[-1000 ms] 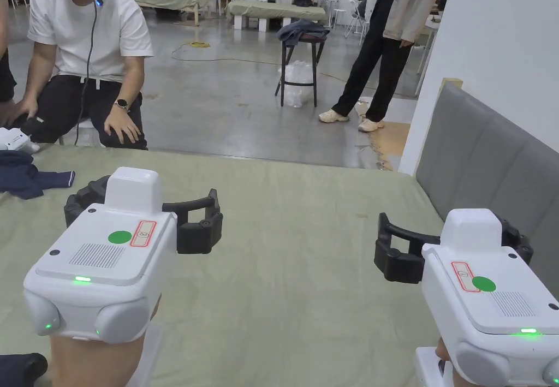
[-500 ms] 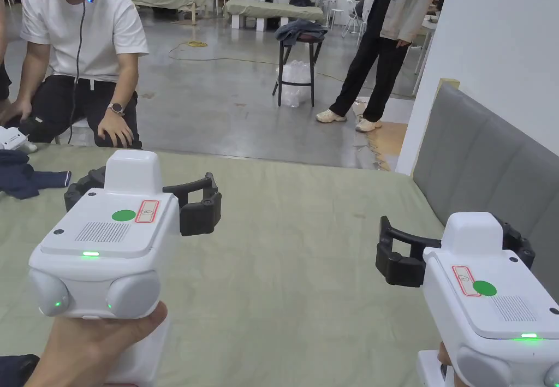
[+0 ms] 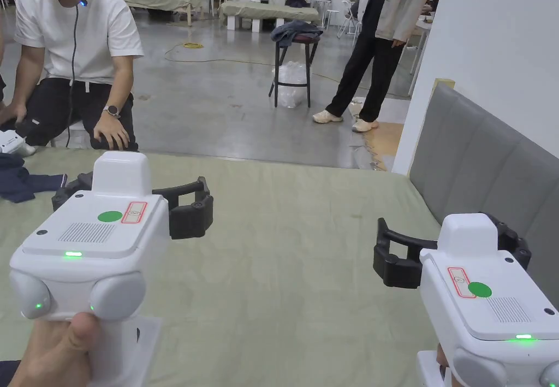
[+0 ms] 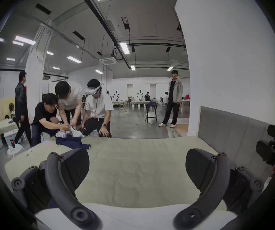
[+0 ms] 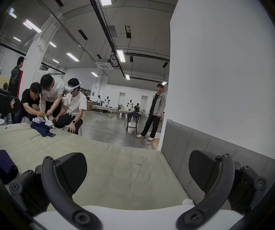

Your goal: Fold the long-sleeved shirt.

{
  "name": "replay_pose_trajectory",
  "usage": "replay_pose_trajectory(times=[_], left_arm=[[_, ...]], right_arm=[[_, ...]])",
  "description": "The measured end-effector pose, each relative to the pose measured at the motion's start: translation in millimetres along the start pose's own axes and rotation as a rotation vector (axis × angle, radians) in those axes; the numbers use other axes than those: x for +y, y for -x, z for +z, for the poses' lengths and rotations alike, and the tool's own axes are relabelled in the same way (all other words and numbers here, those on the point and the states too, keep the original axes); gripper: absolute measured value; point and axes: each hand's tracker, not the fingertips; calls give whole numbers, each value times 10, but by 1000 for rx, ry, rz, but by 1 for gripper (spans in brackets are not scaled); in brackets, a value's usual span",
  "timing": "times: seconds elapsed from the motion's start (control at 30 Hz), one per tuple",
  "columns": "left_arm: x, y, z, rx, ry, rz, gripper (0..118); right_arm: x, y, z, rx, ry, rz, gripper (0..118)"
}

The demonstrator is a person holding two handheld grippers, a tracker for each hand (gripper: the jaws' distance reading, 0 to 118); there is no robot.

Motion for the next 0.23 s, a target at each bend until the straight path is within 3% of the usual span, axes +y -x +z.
replay_pose_trajectory(times=[0.23], left_arm=[[-17, 7, 25, 15, 10, 7, 111]], right_arm=[[6, 15, -8, 7, 1, 3, 118]])
